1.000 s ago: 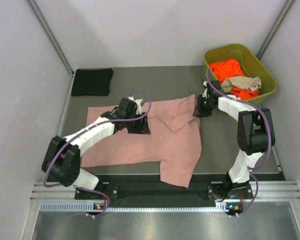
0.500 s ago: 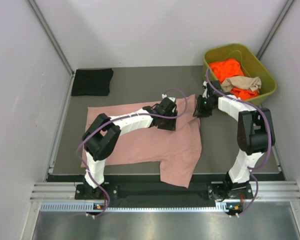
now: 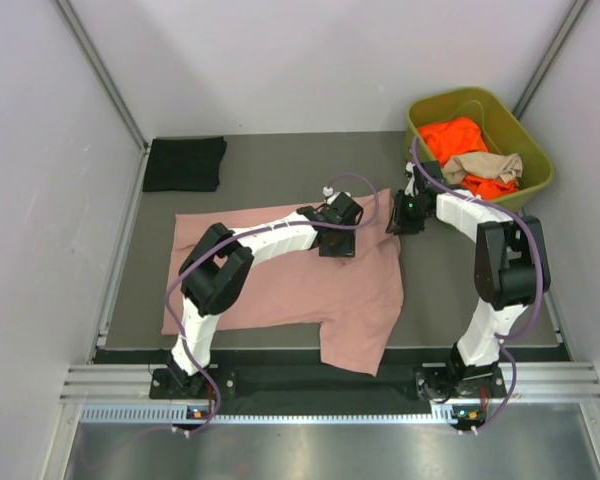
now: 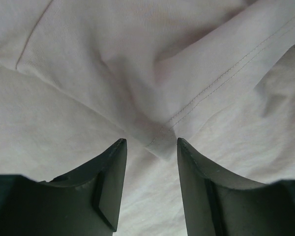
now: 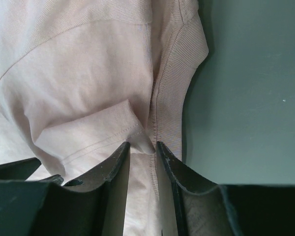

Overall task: Fold and stack the t-shirts
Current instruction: Fold the tshirt

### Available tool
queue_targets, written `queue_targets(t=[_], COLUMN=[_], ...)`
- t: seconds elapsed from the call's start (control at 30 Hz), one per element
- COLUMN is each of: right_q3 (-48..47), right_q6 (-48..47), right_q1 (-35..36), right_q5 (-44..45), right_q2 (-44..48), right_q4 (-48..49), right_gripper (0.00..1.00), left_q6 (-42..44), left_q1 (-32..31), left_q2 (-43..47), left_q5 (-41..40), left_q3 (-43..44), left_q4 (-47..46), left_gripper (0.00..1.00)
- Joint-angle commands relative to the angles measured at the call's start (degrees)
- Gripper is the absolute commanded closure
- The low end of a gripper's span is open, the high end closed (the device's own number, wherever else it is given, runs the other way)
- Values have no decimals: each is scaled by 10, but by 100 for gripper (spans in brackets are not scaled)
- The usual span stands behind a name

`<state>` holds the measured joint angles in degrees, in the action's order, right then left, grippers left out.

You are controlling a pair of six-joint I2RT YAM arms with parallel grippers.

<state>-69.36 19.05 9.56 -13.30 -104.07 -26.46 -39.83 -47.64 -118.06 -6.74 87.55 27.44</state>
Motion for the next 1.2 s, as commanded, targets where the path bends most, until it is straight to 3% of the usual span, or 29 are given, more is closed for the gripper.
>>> queue_targets(t=[0.0,0.3,0.53,0.7,0.87,1.17], right_q3=[-21,-24,-24,-28,-31,-26], right_q6=[-12,-15,-19,-16,-18,-16], right_q1=[-6,-11,-12,-12,-12,-12], right_q5=[-6,-9,-14,-25,-26,-31], right_q2=[4,-2,-3,-8,-10,-4], right_q4=[9,8,10,11,13,17], right_gripper=[71,72,73,74,75,91], left_q6=[-13,-9,-6,-4,0,12], left_q1=[-8,-11,-11,-11,-11,-11], left_q2=[-2,-22,-28,-25,-17,-12], left_q5=[-6,9,15,23,23,27], left_q3=[17,33,42,43,43,45], left_q4=[17,17,11,6,3,4], left_gripper=[49,51,61,74,79,88])
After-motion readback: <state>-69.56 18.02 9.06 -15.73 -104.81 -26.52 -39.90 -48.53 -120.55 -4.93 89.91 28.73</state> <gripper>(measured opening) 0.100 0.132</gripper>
